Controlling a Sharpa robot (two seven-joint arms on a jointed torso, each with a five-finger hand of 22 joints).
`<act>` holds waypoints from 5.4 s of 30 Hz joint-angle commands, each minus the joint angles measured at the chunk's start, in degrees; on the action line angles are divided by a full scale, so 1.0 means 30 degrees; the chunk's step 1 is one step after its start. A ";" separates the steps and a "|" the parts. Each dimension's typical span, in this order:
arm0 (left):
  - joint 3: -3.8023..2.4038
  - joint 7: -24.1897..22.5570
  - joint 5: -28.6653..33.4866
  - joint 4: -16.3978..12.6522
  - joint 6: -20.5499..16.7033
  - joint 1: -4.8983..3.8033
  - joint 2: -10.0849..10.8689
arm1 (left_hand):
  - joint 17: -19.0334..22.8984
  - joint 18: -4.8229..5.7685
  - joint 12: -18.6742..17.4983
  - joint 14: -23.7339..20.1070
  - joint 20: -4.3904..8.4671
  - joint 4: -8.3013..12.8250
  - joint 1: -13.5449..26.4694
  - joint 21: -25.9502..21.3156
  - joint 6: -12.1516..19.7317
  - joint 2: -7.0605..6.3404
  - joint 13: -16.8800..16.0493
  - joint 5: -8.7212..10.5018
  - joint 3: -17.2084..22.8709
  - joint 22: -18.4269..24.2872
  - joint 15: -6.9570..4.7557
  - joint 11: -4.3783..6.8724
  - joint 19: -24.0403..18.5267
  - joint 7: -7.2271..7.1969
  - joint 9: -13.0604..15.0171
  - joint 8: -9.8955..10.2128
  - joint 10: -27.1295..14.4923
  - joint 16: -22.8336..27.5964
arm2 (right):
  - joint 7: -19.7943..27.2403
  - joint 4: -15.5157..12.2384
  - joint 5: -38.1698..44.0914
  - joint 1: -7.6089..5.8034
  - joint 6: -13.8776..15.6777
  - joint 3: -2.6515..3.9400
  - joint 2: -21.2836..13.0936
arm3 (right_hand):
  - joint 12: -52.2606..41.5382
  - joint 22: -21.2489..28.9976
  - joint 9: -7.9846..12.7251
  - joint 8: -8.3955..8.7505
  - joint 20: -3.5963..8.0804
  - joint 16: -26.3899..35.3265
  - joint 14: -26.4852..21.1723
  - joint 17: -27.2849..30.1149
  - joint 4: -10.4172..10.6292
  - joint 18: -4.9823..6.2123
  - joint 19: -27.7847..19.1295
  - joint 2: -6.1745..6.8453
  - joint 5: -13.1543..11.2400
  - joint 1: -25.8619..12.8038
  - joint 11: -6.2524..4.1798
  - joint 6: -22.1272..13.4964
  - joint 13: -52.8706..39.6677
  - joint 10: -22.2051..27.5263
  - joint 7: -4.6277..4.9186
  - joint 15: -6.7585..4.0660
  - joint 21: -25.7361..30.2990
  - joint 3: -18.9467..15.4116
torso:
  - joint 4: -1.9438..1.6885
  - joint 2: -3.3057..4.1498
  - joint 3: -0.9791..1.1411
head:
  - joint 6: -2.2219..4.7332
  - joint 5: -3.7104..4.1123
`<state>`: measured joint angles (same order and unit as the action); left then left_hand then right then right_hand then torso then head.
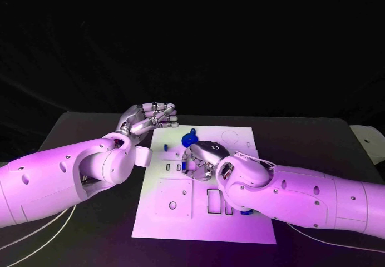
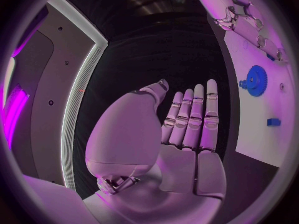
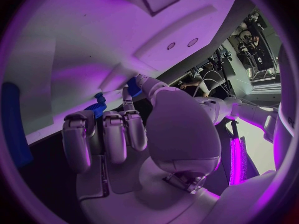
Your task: Assemble the parts on the task board
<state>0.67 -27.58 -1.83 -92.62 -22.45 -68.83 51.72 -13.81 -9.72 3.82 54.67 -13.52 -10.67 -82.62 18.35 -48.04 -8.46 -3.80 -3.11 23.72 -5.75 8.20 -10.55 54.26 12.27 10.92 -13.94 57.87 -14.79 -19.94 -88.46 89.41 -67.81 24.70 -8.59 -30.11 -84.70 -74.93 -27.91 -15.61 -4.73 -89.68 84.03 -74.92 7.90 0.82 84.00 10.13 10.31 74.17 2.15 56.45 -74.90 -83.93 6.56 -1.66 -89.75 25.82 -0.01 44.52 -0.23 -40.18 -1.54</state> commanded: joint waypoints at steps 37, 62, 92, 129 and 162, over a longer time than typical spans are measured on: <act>-0.0016 0.3385 -0.4606 0.0545 0.0585 -0.0019 0.0091 | -0.1818 -0.0279 0.0481 0.3707 0.1157 -0.0400 0.1499 0.1887 -0.1036 -0.0365 -0.0193 0.0016 -0.0393 -0.0665 -0.1263 0.0905 0.2517 -0.0346 0.0117 -0.0195 0.2115 -0.2145 | 0.5426 -0.2308 -0.5001 -0.0578 0.4274 0.0183 -0.3369 | 0.2625 -0.4474 0.1294 0.2088 -0.0754 0.0458 0.1638 -0.3759 0.2575 -0.0048 0.1508 -0.0915 -0.0904 0.2354 0.0988 -0.2360 -0.1530 0.1600 0.1143 0.0850 0.0668 -0.4321 | 0.0146 -0.0129 -0.0010 | 0.0299 0.0004; -0.0004 1.8070 -1.8618 0.2264 0.9426 -0.1773 -0.2013 | -2.2155 0.0889 1.4244 1.0755 0.3537 -0.1999 0.5171 1.7449 0.0179 0.0590 -1.1118 0.0014 -0.2134 -1.4913 -0.3489 0.2928 0.7384 -0.2007 0.4755 -0.6951 0.1810 -2.2701 | 0.8525 -0.2501 -1.2839 -0.2650 0.3629 0.0264 -0.8366 | 0.2657 -0.4182 0.1139 0.1099 -0.0507 0.0740 0.1514 -0.3283 0.2868 0.0061 0.1290 -0.0797 -0.0049 0.1559 0.0749 -0.1972 -0.1306 0.1569 0.0890 0.0618 0.1104 -0.4053 | 0.0239 -0.1022 0.0142 | -0.0359 -0.0409; 0.0462 1.9340 -2.0538 0.3737 1.3665 -0.2644 -0.4367 | -2.3803 0.1589 1.8433 1.1328 0.3992 -0.2051 0.6806 1.9313 0.0107 0.1262 -1.5285 0.0026 -0.4198 -1.8705 -0.3954 0.3470 0.9216 -0.2635 0.6772 -0.9064 0.3543 -2.3943 | 0.7733 -0.2136 -1.2158 -0.2621 0.3742 0.0238 -0.8258 | 0.2660 -0.4139 0.1148 0.0992 -0.0461 0.0826 0.1477 -0.3144 0.2842 0.0076 0.1268 -0.0604 0.0324 0.1459 0.0707 -0.2028 -0.1263 0.1532 0.0851 0.0573 0.1171 -0.4146 | 0.0230 -0.1006 0.0144 | -0.0880 -0.0632; 0.0898 1.9407 -2.0296 0.4359 1.4430 -0.2632 -0.5072 | -2.4024 0.1661 1.8266 1.1376 0.3980 -0.1958 0.5748 1.9648 0.0350 0.1873 -1.5085 -0.0001 -0.4064 -1.9227 -0.3941 0.3465 0.9255 -0.2626 0.7179 -0.9121 0.3211 -2.4111 | 0.7492 -0.1954 -1.2043 -0.2564 0.3599 0.0230 -0.7955 | 0.2665 -0.4089 0.1154 0.0937 -0.0443 0.0852 0.1469 -0.3111 0.2841 0.0095 0.1233 -0.0624 0.0599 0.1436 0.0698 -0.2057 -0.1246 0.1529 0.0842 0.0560 0.1246 -0.4118 | 0.0224 -0.0970 0.0147 | -0.1100 -0.0598; 0.0998 1.9335 -1.9596 0.4452 1.4529 -0.2620 -0.5207 | -2.4110 0.1685 1.8326 1.1395 0.3968 -0.1926 0.4714 1.9814 0.0363 0.2191 -1.5168 -0.0004 -0.3384 -1.9475 -0.3947 0.3486 0.9230 -0.2652 0.7370 -0.9040 0.3213 -2.4175 | 0.7394 -0.1876 -1.2120 -0.2515 0.3517 0.0226 -0.7827 | 0.2646 -0.4087 0.1159 0.0838 -0.0420 0.0866 0.1471 -0.3106 0.2828 0.0095 0.1238 -0.0621 0.1020 0.1455 0.0679 -0.2060 -0.1240 0.1507 0.0831 0.0540 0.1257 -0.4049 | 0.0240 -0.0973 0.0159 | -0.1141 -0.0581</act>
<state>3.66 30.63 -61.25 -79.28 20.26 -76.66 36.25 -74.91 -5.70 58.90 84.04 -1.45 -16.44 -68.03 77.60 -47.30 -1.87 -49.25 -3.11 13.26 -64.12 -3.37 -0.11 81.69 4.37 32.99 -41.03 67.88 -87.14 2.29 -94.10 52.55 -75.42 36.04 -7.90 -53.65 -76.71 -74.93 -24.39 -12.85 -6.46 -87.46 83.97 -74.95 16.43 0.37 83.90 8.23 13.02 78.95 4.39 50.34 -74.94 -79.05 9.23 0.46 -86.19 13.67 0.68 41.63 0.24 -43.56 -3.27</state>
